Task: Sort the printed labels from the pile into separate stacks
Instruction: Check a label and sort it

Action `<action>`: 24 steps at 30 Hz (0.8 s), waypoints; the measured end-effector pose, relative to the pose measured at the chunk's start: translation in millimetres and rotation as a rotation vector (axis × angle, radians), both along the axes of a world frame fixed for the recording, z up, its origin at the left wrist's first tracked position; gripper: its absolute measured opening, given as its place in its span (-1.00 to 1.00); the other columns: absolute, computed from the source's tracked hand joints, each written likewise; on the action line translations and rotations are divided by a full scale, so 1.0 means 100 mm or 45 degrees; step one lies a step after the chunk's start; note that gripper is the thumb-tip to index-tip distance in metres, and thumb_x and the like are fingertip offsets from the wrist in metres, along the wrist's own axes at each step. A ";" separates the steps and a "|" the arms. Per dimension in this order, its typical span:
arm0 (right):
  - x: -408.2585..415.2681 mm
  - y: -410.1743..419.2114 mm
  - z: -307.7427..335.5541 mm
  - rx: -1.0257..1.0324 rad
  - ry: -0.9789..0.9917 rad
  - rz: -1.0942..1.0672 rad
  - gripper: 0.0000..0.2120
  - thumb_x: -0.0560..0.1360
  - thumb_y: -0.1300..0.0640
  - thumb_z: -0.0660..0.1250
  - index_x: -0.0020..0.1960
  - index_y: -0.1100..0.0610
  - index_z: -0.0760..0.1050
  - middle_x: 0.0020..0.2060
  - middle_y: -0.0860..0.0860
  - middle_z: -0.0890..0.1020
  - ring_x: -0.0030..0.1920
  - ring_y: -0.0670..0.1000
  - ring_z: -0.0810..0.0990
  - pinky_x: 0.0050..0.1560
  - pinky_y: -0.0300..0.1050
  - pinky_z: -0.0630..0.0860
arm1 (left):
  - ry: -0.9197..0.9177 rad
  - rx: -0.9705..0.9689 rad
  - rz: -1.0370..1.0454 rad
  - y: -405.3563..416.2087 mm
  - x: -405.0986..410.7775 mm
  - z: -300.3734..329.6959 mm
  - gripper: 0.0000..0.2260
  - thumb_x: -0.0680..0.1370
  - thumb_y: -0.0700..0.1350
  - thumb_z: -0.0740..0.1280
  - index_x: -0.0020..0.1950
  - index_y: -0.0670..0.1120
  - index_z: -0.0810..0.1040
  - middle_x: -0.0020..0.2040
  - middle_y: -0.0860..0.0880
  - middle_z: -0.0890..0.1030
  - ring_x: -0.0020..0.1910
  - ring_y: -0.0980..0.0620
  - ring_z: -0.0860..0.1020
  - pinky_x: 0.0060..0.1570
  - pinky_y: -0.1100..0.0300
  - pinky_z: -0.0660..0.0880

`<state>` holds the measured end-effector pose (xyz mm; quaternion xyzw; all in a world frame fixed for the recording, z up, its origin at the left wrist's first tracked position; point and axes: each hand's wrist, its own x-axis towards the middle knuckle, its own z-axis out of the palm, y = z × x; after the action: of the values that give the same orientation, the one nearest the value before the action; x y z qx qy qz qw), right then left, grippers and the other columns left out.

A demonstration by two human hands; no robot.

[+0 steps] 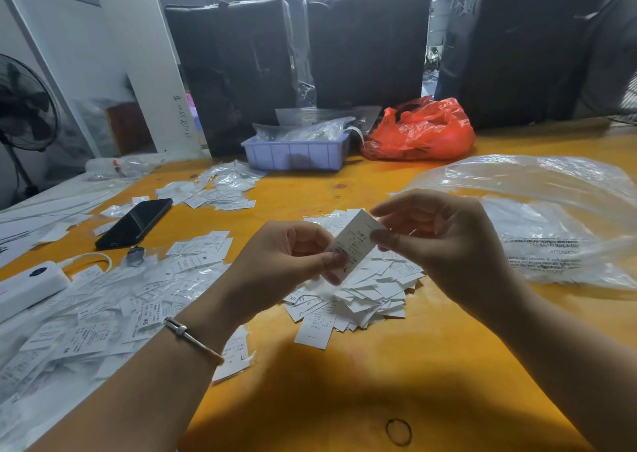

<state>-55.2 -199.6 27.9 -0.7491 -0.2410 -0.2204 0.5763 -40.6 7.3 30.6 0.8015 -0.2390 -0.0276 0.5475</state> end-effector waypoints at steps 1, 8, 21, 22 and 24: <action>0.00 0.00 -0.01 -0.003 -0.024 -0.019 -0.80 0.36 0.33 0.49 -0.07 0.12 0.64 -0.25 0.02 0.70 -0.27 -0.01 0.67 -0.21 -0.10 0.64 | 0.009 -0.001 0.005 0.00 0.00 0.00 -0.79 0.38 -0.01 0.43 -0.08 -0.09 0.67 -0.15 -0.02 0.73 -0.21 0.05 0.68 -0.28 0.33 0.53; -0.01 0.07 -0.08 -0.228 -0.020 -0.031 -0.82 0.41 0.31 0.46 -0.03 0.12 0.68 -0.24 -0.05 0.70 -0.26 -0.09 0.64 -0.29 -0.28 0.55 | 0.088 -0.075 -0.007 0.00 0.01 0.00 -0.79 0.35 -0.03 0.44 -0.16 -0.15 0.69 -0.21 -0.04 0.72 -0.19 0.13 0.64 -0.22 0.34 0.53; 0.04 0.05 -0.11 -0.334 0.104 0.135 -0.91 0.44 0.11 0.45 -0.08 0.04 0.69 -0.21 -0.09 0.69 -0.18 -0.05 0.62 -0.30 -0.23 0.52 | 0.095 0.074 0.022 0.01 0.05 -0.03 -0.80 0.39 0.00 0.41 -0.13 -0.11 0.69 -0.23 0.06 0.71 -0.18 0.19 0.65 -0.22 0.38 0.54; 0.07 0.02 -0.10 -0.345 0.093 0.081 -0.91 0.43 0.08 0.45 -0.07 0.03 0.69 -0.21 -0.10 0.69 -0.19 -0.07 0.62 -0.29 -0.22 0.54 | 0.100 0.101 0.042 0.03 0.07 -0.03 -0.85 0.43 -0.05 0.42 -0.13 -0.11 0.69 -0.22 0.06 0.72 -0.19 0.21 0.65 -0.24 0.39 0.53; 0.15 -0.09 -0.10 -0.420 0.036 -0.186 -0.89 0.44 0.07 0.44 -0.05 0.05 0.68 -0.20 -0.08 0.70 -0.23 -0.08 0.63 -0.25 -0.07 0.60 | 0.071 0.172 0.138 0.12 0.12 0.01 -0.95 0.50 -0.16 0.42 -0.11 -0.10 0.69 -0.19 0.07 0.72 -0.19 0.25 0.63 -0.28 0.42 0.52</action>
<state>-40.4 -208.3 18.0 -0.8520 -0.2107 -0.2085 0.4315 -28.8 19.1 31.5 0.8472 -0.1775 -0.0361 0.4994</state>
